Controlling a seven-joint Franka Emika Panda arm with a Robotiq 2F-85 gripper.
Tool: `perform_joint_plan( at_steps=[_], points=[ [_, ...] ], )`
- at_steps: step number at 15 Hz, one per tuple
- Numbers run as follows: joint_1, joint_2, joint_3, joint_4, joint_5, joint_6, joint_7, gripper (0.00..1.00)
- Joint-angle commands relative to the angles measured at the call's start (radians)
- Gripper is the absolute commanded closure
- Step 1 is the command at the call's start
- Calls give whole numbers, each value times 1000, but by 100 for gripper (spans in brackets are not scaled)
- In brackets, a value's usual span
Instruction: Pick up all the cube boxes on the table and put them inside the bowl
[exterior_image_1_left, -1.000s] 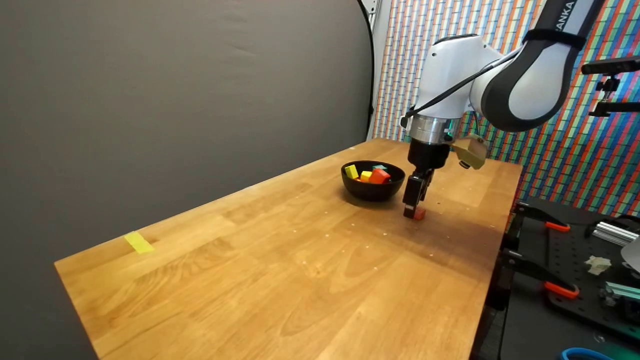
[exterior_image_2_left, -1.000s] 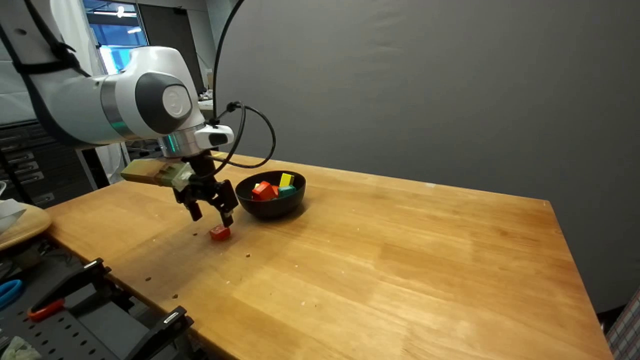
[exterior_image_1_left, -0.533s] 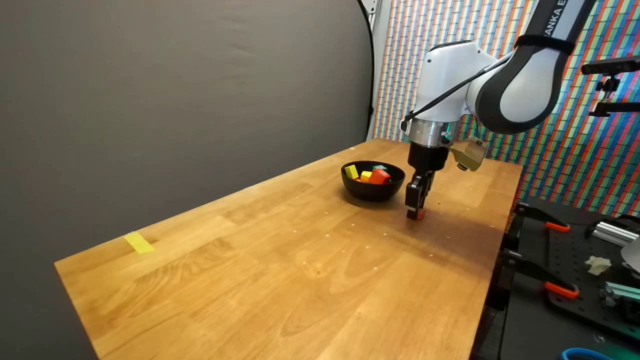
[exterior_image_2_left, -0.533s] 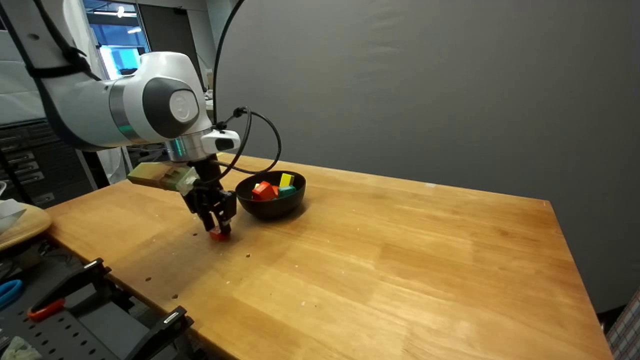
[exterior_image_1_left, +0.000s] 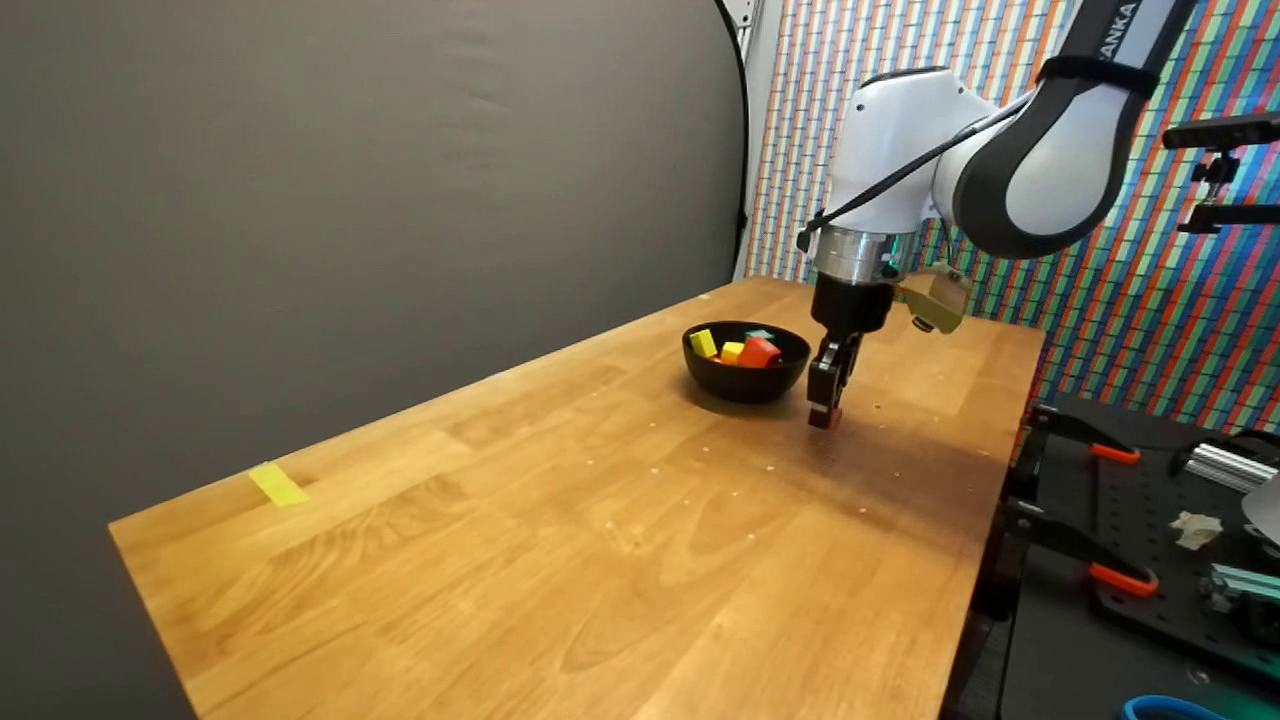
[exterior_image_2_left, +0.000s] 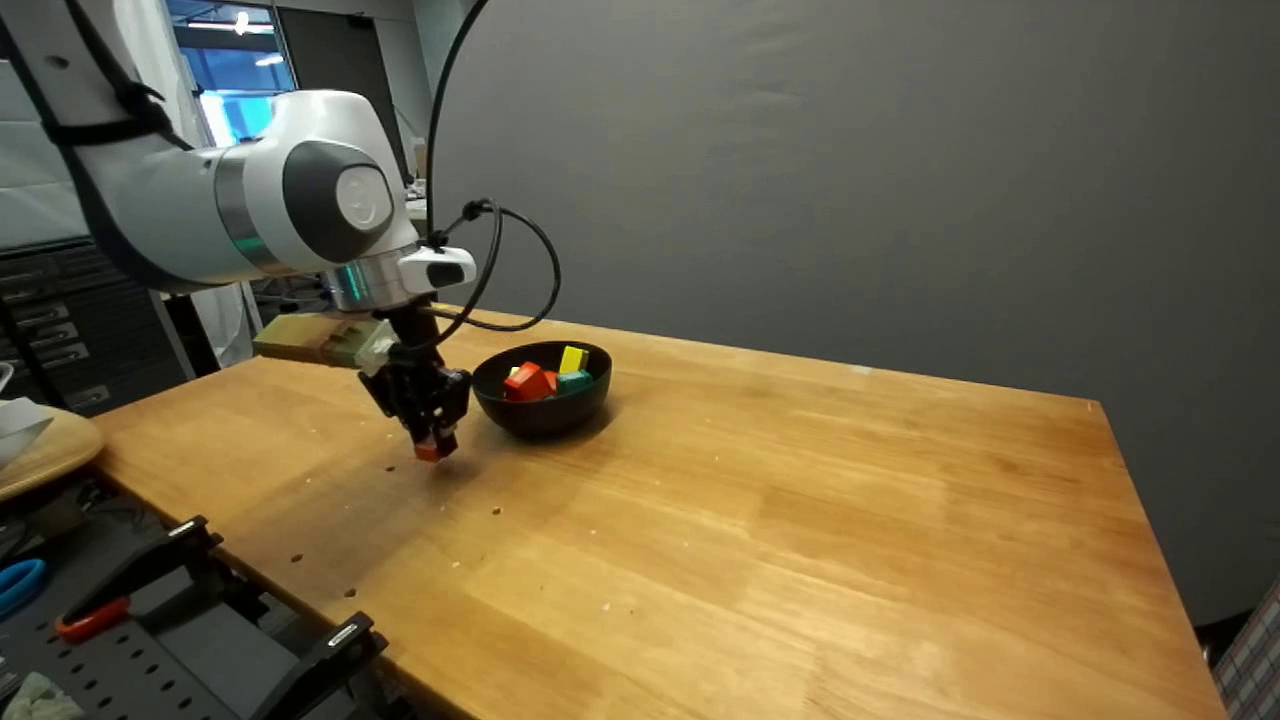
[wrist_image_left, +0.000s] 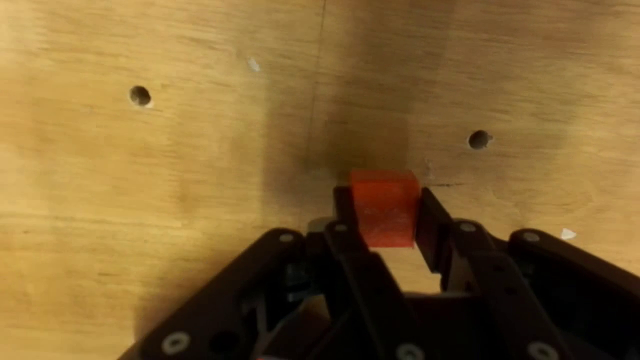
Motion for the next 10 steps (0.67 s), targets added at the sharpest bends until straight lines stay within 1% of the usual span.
perform_joint_plan(
  at_steps=[1, 2, 3, 4, 5, 7, 8, 10],
  points=[
    [75, -237, -36, -80, -133, -70, 80, 85],
    [75, -287, -36, -80, -172, -93, 106, 85],
    [80, -339, -43, -69, -223, -148, 159, 85],
    [66, -375, -31, -55, -222, -183, 146, 85],
    [54, -377, -28, -25, -230, -198, 134, 85],
    [31, -339, -35, 67, -273, -208, 112, 85],
    [26, -306, -41, 109, -268, -197, 98, 85],
    [21, -182, -58, 208, -233, -143, 41, 85]
  ],
)
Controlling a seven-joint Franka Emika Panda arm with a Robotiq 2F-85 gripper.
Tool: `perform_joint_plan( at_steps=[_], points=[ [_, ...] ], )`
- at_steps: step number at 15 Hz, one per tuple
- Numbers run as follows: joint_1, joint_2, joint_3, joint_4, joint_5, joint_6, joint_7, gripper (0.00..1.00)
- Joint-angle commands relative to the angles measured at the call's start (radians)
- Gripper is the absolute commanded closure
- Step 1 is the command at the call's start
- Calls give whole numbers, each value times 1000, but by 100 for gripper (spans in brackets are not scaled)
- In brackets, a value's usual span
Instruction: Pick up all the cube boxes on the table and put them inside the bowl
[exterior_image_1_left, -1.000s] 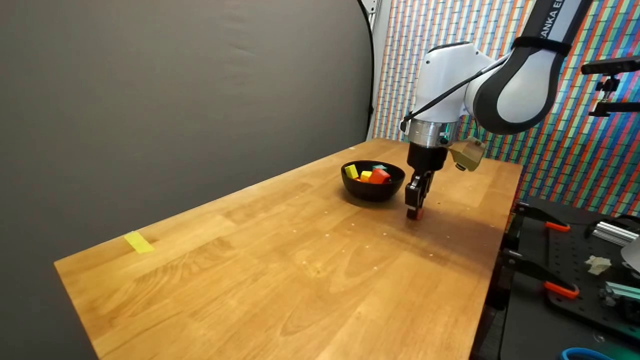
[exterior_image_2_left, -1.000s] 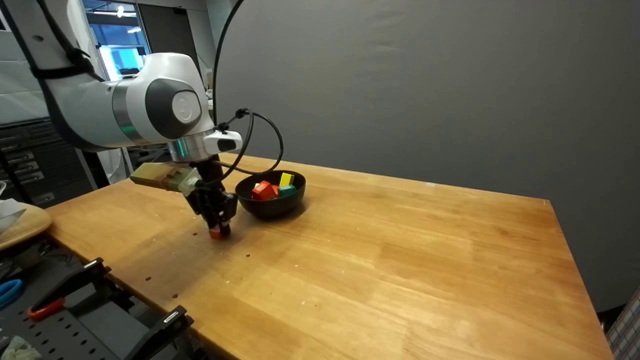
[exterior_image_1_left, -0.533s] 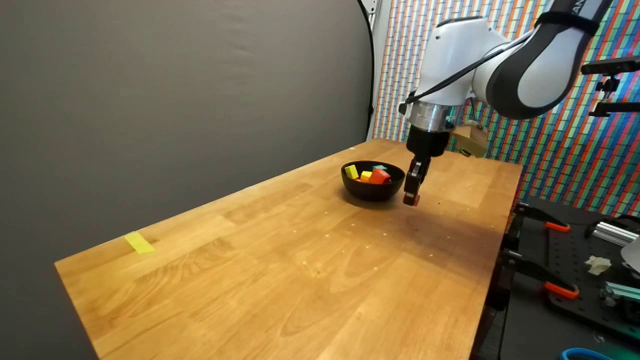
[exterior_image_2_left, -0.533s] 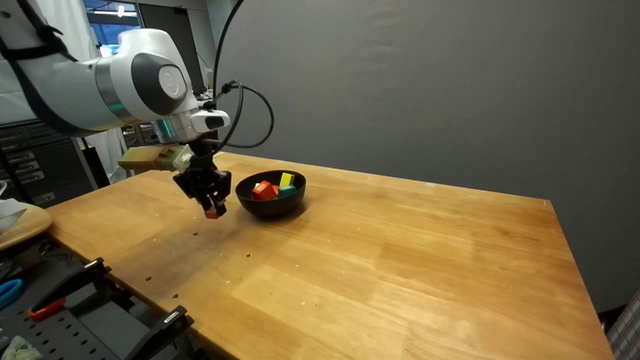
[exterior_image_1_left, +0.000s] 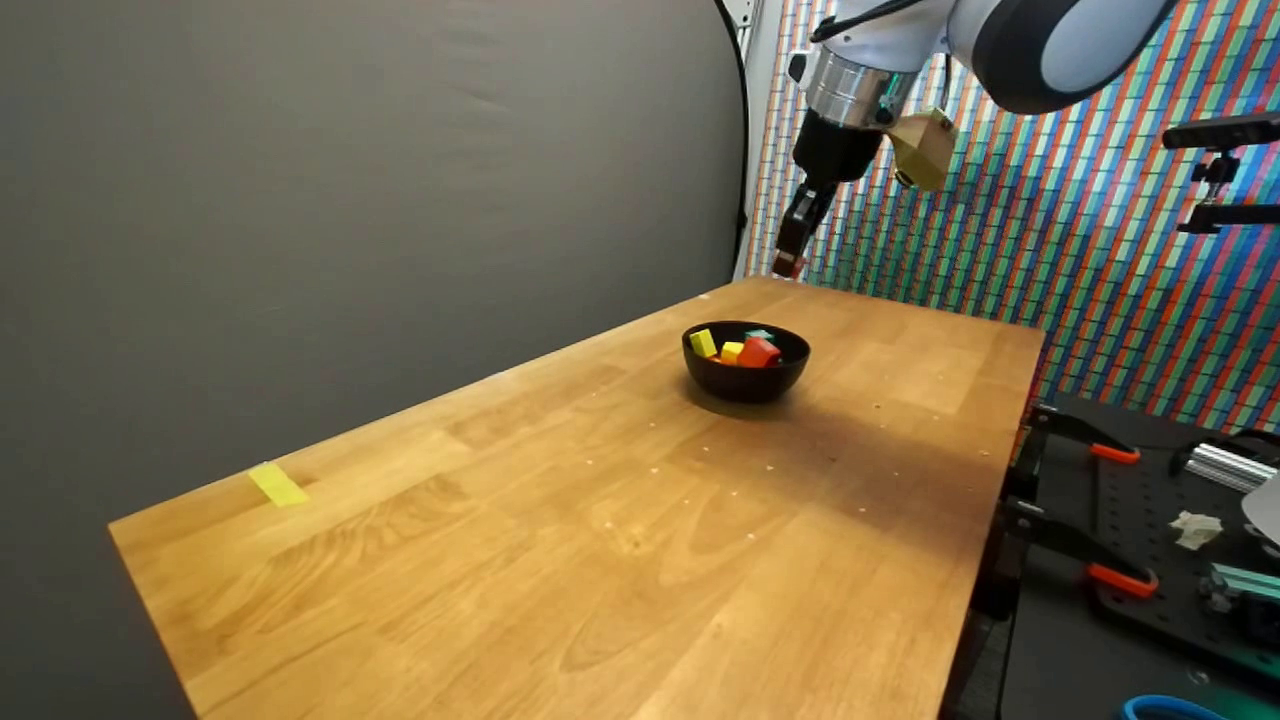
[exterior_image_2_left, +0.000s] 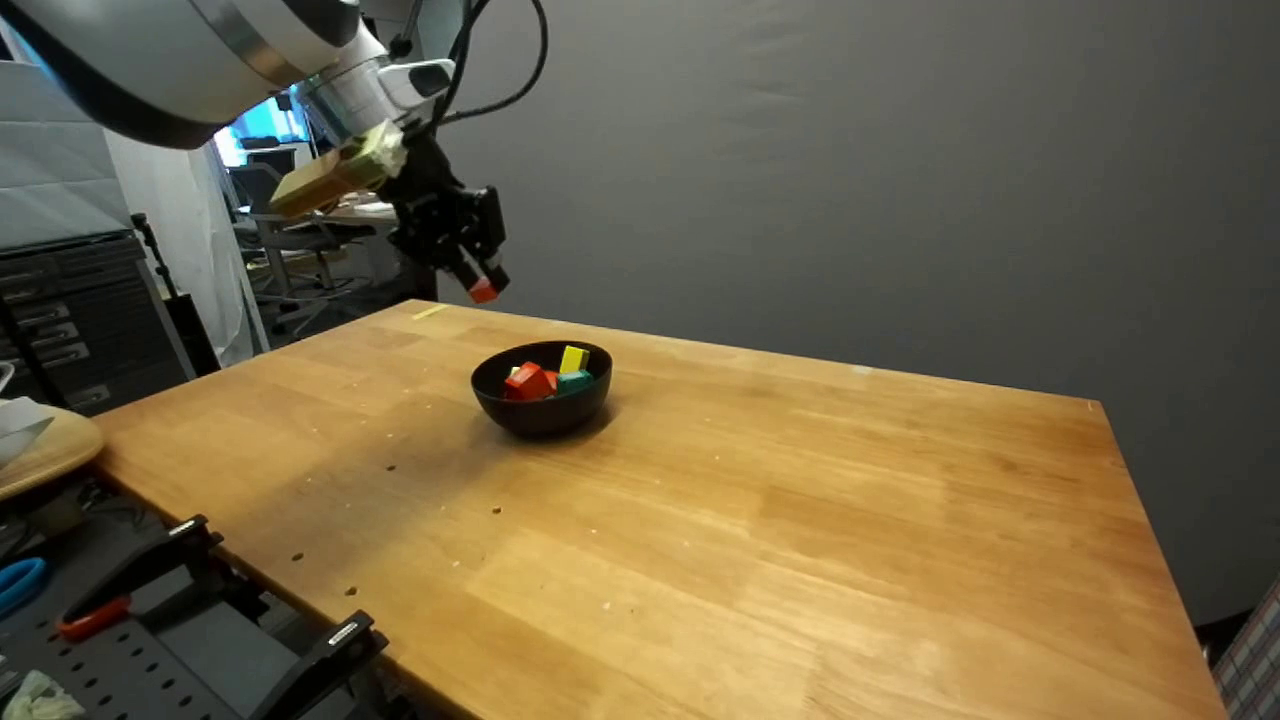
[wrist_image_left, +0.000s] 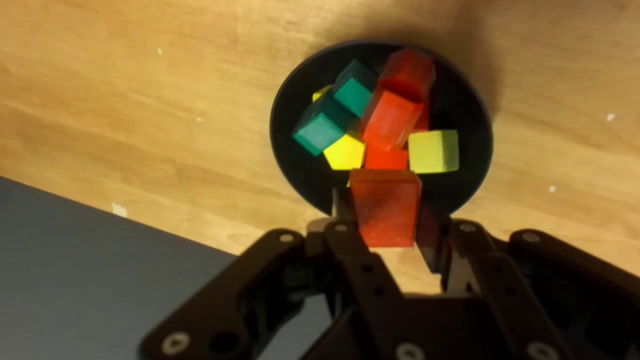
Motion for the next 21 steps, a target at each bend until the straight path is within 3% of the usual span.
perform_joint_plan(
  at_steps=[1, 4, 5, 6, 7, 11, 15, 17, 21],
  points=[
    [-18, 219, -26, 189, 28, 67, -92, 85],
    [-45, 390, 2, 292, 216, 111, -265, 84],
    [-66, 451, 29, 333, 270, 116, -321, 42],
    [-8, 480, -19, 356, 360, 114, -403, 42],
    [-14, 504, -4, 379, 410, 101, -453, 37],
    [66, 432, -55, 338, 415, 64, -518, 5],
    [182, 214, -133, 191, 304, 12, -465, 0],
    [205, 108, -138, 136, 246, -33, -425, 0],
    [202, -119, -106, 25, 15, -108, -216, 0]
  ],
)
